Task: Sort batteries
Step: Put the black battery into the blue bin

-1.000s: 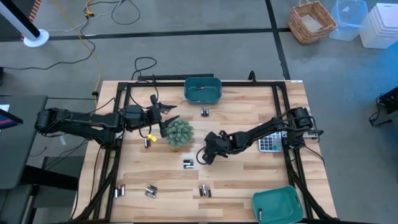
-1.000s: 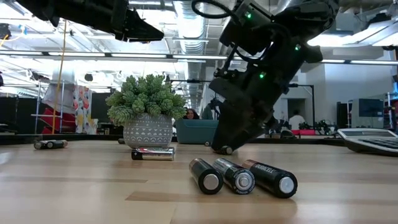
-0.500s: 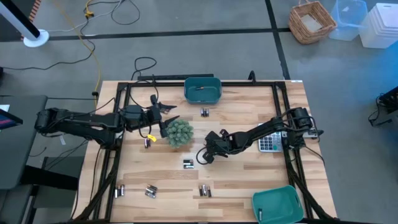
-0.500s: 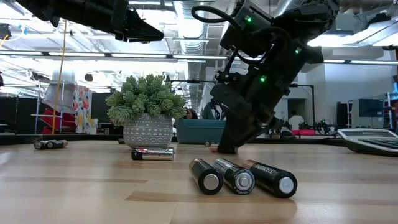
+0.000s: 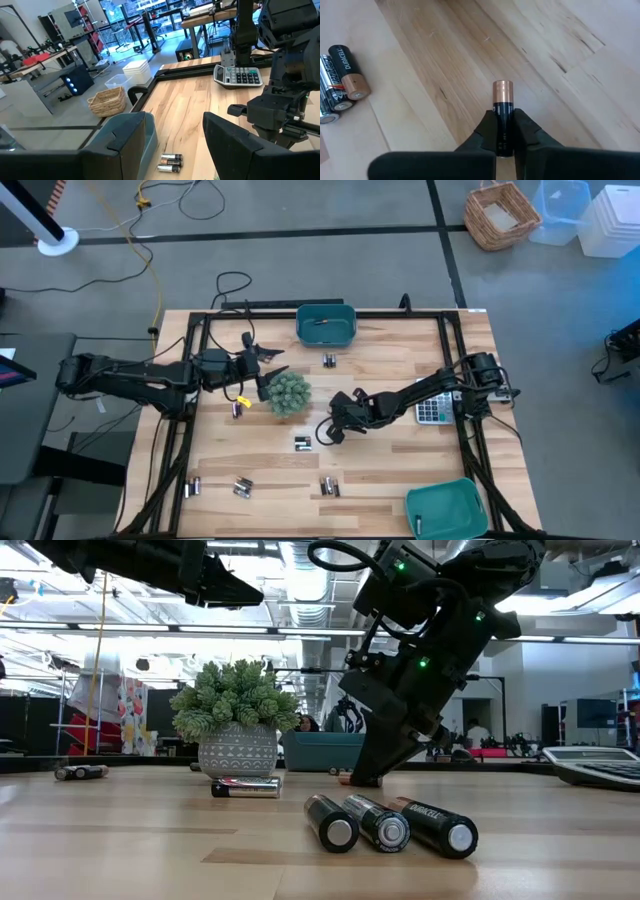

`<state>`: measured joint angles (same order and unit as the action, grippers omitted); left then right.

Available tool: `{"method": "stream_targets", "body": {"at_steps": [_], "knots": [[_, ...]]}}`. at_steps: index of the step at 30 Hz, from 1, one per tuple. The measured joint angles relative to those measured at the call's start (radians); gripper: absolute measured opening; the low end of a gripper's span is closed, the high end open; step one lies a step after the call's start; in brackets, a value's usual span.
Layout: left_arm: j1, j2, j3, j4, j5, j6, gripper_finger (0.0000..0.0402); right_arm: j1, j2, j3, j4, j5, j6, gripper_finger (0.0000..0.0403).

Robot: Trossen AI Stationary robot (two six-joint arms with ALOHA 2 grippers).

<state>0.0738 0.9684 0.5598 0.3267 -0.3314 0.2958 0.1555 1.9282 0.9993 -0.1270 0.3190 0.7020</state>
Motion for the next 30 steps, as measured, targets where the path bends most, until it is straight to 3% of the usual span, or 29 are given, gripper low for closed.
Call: {"method": "stream_targets", "body": {"at_steps": [30], "knots": [[0.000, 0.000, 0.000, 0.000, 0.000, 0.000, 0.0192, -0.001, -0.087, -0.003, 0.029, 0.023, -0.137, 0.0027]]}}
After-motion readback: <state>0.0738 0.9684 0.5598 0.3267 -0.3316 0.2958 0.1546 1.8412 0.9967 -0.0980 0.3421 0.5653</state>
